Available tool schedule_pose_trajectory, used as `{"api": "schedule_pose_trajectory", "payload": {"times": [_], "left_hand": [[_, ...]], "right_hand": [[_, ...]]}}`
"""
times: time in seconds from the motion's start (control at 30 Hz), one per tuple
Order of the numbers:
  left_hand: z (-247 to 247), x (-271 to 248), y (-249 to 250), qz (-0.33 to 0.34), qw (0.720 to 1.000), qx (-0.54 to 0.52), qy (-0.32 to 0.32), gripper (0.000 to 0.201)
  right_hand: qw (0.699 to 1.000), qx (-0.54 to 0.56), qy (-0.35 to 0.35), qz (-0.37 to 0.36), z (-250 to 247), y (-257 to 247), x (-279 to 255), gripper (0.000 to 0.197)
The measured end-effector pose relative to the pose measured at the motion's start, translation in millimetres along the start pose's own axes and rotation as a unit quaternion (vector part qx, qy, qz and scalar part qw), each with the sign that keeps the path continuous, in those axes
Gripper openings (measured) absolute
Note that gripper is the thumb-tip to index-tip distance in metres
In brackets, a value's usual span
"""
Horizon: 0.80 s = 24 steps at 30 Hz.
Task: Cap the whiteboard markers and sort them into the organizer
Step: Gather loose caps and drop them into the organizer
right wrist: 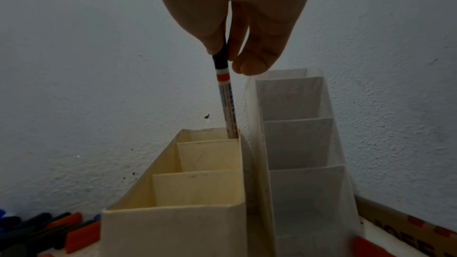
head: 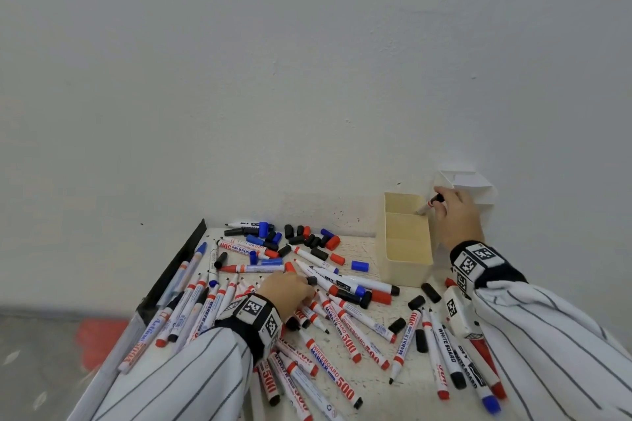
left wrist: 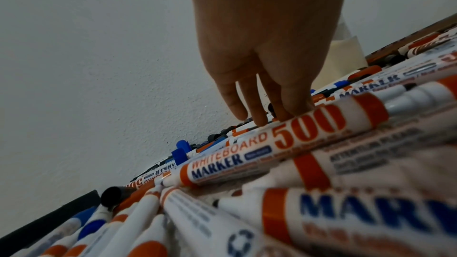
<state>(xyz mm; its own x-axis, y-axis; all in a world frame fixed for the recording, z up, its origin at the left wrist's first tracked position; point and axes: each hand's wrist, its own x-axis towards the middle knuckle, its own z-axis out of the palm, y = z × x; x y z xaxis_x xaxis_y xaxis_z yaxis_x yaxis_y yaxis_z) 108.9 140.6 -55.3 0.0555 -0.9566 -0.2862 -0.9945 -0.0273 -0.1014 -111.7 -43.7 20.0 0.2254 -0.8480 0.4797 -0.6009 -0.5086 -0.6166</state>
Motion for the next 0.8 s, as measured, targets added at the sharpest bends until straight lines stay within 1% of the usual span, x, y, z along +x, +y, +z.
{"api": "schedule_pose_trajectory", "payload": {"times": [0.1,0.17,0.23,0.27,0.37,0.4,0.43,0.47,0.53,0.57,0.6,0.63,0.67,0.7,0.73,0.77,0.8], "left_hand": [[-1,3,-5,0.025,0.999,0.029,-0.002,0.030],[1,6,-8,0.041,0.998,0.042,0.002,0.031],[2,7,-9,0.055,0.997,0.052,0.009,0.030],[3,7,-10,0.060,0.997,0.054,0.014,0.030],[6,6,-12,0.073,0.995,0.054,0.034,0.032],[7,5,-12,0.073,0.995,0.050,0.041,0.034],[8,4,-13,0.072,0.995,0.047,0.047,0.036],[9,2,-14,0.070,0.995,0.044,0.054,0.038],[9,0,-16,0.059,0.995,0.024,0.071,0.039],[8,-1,-17,0.049,0.996,0.006,0.079,0.037],[7,-2,-18,0.038,0.995,-0.017,0.089,0.034],[6,-3,-18,0.023,0.994,-0.040,0.099,0.030],[4,-4,-18,0.005,0.992,-0.065,0.109,0.027],[2,-5,-18,-0.013,0.988,-0.091,0.121,0.024],[1,-6,-17,-0.029,0.983,-0.118,0.136,0.020],[0,-7,-16,-0.043,0.976,-0.143,0.157,0.018],[-1,-7,-15,-0.056,0.969,-0.165,0.176,0.016]], "right_hand": [[0.999,-0.030,-0.019,0.012,7,1,7,0.024],[0.998,-0.052,-0.022,0.008,12,4,11,0.020],[0.997,-0.071,-0.029,0.017,18,6,14,0.023],[0.995,-0.083,-0.046,0.029,22,6,15,0.026],[0.980,-0.128,-0.132,0.072,26,6,15,0.037],[0.978,-0.130,-0.145,0.079,27,6,13,0.039],[0.979,-0.122,-0.140,0.082,26,6,11,0.038],[0.983,-0.107,-0.121,0.083,25,5,8,0.034],[0.990,-0.088,-0.086,0.073,22,5,0,0.017],[0.989,-0.089,-0.100,0.069,21,5,-5,0.007],[0.984,-0.088,-0.142,0.062,20,6,-9,0.004],[0.974,-0.083,-0.205,0.054,20,9,-14,0.010],[0.958,-0.078,-0.273,0.049,20,12,-19,0.015],[0.939,-0.079,-0.332,0.050,19,14,-24,0.016],[0.919,-0.094,-0.379,0.057,18,16,-30,0.012],[0.901,-0.120,-0.412,0.061,17,17,-36,0.007],[0.887,-0.150,-0.432,0.062,16,20,-41,0.012]]}}
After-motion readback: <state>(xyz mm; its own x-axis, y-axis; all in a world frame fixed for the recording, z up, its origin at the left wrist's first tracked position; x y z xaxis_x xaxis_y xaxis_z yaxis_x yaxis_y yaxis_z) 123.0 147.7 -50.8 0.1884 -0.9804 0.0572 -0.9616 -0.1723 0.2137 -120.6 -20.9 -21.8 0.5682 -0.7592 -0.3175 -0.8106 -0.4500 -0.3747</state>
